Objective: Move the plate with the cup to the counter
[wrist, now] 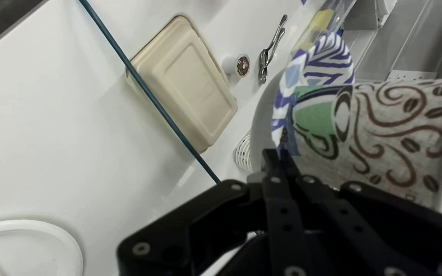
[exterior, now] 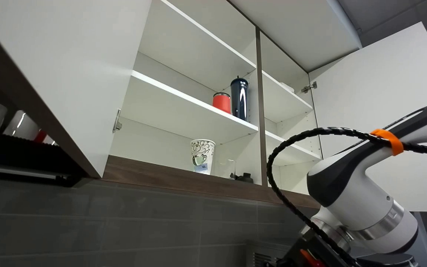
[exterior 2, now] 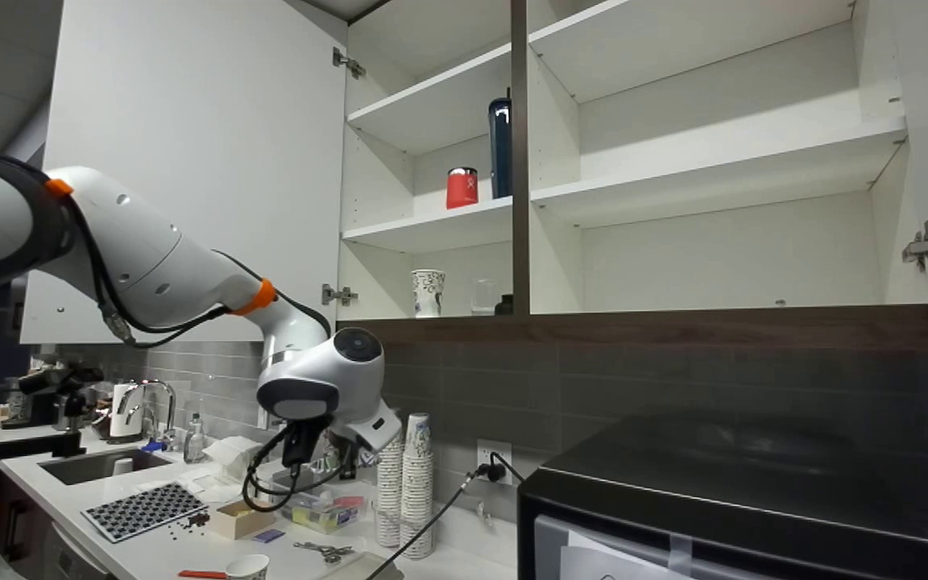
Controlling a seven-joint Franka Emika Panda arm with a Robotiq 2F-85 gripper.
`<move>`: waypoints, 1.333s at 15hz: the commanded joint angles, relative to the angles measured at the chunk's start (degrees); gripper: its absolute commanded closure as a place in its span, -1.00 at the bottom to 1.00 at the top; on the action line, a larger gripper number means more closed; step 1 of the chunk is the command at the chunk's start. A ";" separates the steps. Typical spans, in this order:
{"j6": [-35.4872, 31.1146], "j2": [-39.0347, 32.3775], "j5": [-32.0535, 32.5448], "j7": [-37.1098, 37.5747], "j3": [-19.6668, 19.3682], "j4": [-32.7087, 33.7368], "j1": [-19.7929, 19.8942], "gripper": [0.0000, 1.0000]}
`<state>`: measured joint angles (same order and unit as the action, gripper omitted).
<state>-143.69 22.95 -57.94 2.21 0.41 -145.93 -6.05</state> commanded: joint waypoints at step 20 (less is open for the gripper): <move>-12.84 -26.92 -42.19 -39.17 -3.92 6.21 0.71 0.99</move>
<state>-154.00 0.93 -95.50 -32.75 -4.10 -142.43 -4.77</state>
